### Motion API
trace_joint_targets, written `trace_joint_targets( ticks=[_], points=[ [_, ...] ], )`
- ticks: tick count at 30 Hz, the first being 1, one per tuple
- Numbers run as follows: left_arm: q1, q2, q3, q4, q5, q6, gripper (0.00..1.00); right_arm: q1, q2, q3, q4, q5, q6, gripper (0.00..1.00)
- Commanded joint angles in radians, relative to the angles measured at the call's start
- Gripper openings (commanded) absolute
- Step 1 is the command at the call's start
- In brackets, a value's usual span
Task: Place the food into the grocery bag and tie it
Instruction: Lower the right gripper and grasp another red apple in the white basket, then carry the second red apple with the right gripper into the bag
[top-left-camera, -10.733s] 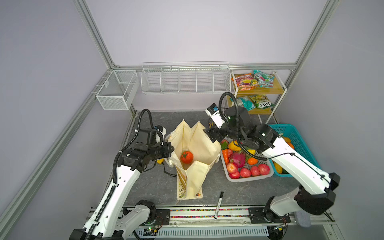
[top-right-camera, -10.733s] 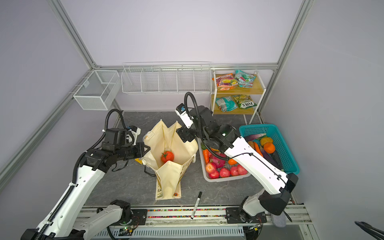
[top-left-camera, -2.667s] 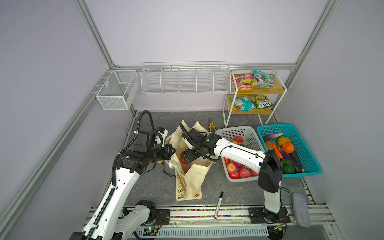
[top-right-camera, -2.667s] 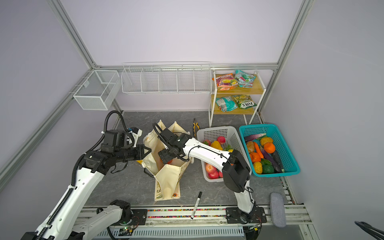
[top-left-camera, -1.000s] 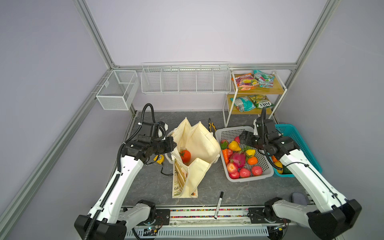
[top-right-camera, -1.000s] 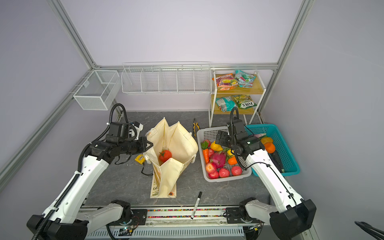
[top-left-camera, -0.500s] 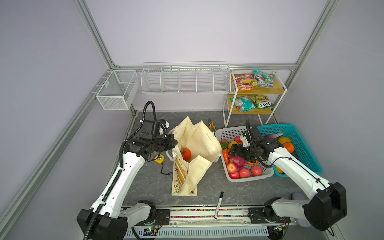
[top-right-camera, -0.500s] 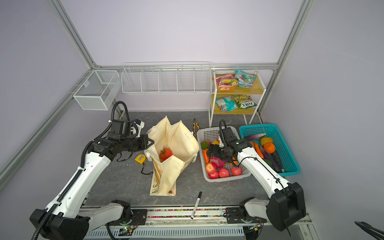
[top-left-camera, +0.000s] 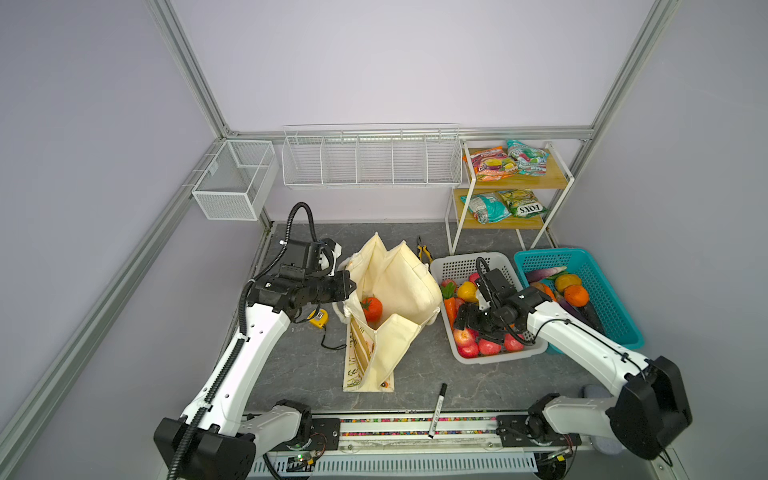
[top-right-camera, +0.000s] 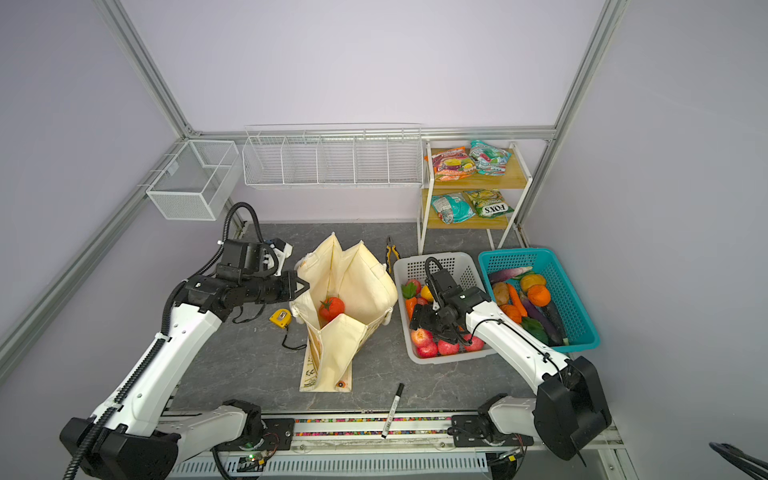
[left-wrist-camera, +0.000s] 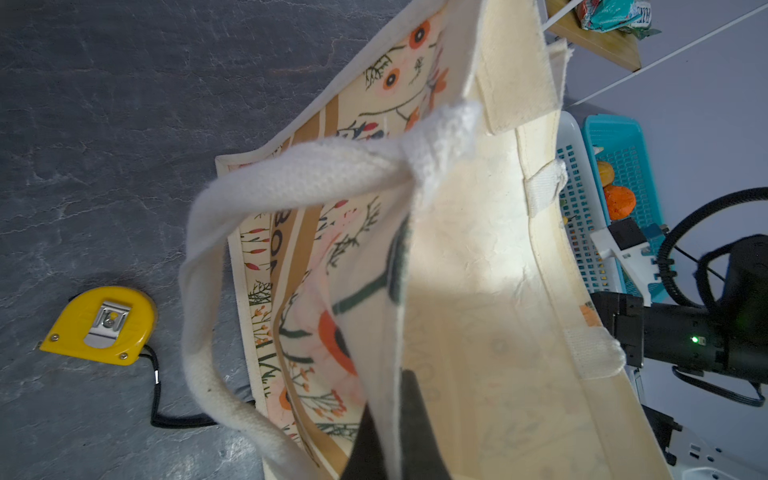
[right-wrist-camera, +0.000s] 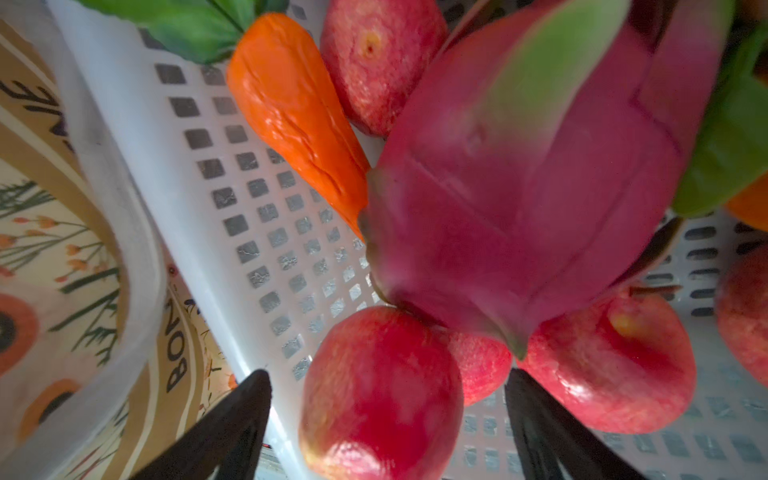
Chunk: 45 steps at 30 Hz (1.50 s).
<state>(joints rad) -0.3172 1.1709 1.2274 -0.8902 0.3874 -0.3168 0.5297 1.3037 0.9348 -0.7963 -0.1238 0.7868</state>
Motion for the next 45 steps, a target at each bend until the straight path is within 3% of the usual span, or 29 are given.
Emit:
trace_joint_targets(
  ticks=[1,19,25,34,45],
  points=[
    [0.000,-0.008,0.031,0.016,0.047,0.051,0.00,0.020,-0.009,-0.025,-0.015,0.023,0.074,0.89],
    [0.002,-0.057,-0.022,0.074,0.112,0.056,0.00,0.039,-0.018,-0.084,0.038,0.097,0.150,0.70],
    [0.001,-0.068,-0.035,0.085,0.122,0.050,0.00,0.039,-0.085,-0.030,-0.026,0.138,0.145,0.51],
    [0.001,-0.081,-0.055,0.084,0.129,0.067,0.00,0.041,-0.199,0.167,-0.153,0.231,0.098,0.51],
    [0.004,-0.091,-0.064,0.098,0.146,0.107,0.00,0.124,-0.151,0.404,0.006,0.226,0.002,0.51]
  ],
)
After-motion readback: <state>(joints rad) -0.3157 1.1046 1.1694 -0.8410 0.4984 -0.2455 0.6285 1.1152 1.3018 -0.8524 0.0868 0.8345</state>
